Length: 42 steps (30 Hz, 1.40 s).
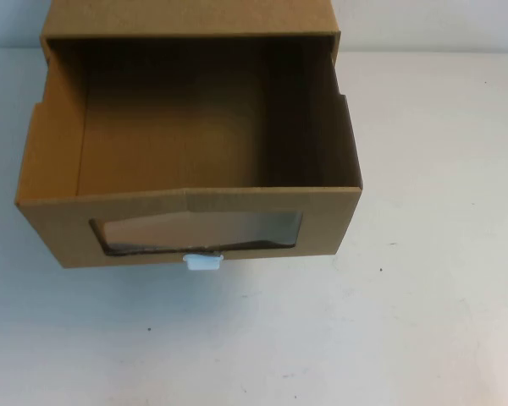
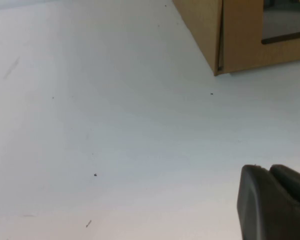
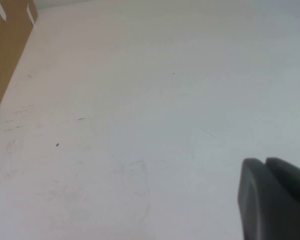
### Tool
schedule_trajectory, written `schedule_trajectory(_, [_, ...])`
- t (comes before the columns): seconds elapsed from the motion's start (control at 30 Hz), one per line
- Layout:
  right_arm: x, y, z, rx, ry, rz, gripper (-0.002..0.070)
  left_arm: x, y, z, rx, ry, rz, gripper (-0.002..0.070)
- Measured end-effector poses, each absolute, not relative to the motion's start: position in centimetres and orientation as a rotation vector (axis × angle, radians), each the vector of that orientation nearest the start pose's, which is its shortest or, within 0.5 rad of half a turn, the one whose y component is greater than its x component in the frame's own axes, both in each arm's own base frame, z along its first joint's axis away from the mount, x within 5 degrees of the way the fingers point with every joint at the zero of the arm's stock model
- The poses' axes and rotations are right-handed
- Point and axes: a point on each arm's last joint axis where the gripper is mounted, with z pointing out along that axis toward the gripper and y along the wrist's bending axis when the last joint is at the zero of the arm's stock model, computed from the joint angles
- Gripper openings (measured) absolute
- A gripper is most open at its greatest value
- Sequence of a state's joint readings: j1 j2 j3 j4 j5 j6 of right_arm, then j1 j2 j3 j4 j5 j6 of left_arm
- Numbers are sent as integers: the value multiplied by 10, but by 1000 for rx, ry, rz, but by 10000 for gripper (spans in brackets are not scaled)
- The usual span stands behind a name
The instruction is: Close the shoe box
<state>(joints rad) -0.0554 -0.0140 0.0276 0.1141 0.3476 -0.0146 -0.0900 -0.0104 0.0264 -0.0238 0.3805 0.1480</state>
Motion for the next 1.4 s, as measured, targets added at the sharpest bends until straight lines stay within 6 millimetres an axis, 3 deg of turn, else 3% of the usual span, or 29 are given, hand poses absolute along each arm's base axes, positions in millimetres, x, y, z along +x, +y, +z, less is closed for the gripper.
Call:
schedule_trajectory(1.2, [53,1,174,109,1840,62,-11,52,-6,171,206,1867,15,-2])
schedule_trajectory(1.3, [53,1,174,109,1840,62,-11,53,-7,173,137,1848,-55,-2])
schedule_trajectory(1.4, [53,1,174,109,1840,62,-11,54,-9,181,-31,1764,-230,-2])
